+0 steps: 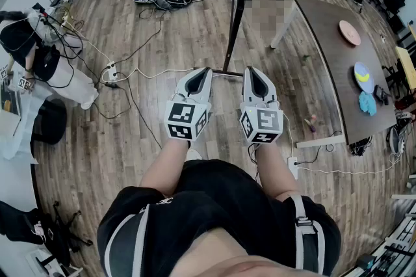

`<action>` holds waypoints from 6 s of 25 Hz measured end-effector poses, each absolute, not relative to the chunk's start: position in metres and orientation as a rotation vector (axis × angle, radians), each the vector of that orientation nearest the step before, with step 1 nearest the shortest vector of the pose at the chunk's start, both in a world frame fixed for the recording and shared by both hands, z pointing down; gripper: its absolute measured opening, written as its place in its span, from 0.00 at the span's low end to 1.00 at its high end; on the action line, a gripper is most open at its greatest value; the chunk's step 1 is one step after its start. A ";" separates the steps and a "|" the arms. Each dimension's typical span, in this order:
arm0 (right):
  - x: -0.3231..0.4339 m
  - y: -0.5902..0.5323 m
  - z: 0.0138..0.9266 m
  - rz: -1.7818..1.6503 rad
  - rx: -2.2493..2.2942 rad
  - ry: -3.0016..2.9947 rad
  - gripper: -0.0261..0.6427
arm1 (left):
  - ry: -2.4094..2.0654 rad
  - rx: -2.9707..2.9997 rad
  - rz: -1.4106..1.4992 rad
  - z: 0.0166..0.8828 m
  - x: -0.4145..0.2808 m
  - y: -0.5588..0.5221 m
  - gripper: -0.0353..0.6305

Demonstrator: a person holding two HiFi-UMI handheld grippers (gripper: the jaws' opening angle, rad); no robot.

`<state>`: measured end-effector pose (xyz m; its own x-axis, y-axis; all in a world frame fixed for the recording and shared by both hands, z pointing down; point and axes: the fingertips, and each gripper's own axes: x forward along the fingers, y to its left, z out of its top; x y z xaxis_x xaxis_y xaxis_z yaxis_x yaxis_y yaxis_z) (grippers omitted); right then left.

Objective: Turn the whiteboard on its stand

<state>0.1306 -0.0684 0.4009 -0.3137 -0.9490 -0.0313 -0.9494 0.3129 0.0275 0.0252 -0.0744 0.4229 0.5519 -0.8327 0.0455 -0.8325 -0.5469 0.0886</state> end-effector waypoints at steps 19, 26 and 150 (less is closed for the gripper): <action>0.125 -0.058 0.398 0.060 -1.799 2.514 0.05 | -1.476 2.667 -0.019 0.424 0.016 -0.061 0.07; 0.130 -0.083 0.400 0.050 -1.802 2.513 0.05 | -1.466 2.682 0.001 0.424 0.023 -0.083 0.06; 0.129 -0.424 0.470 -0.095 -2.578 1.987 0.29 | -0.632 2.854 0.202 0.490 0.003 -0.434 0.07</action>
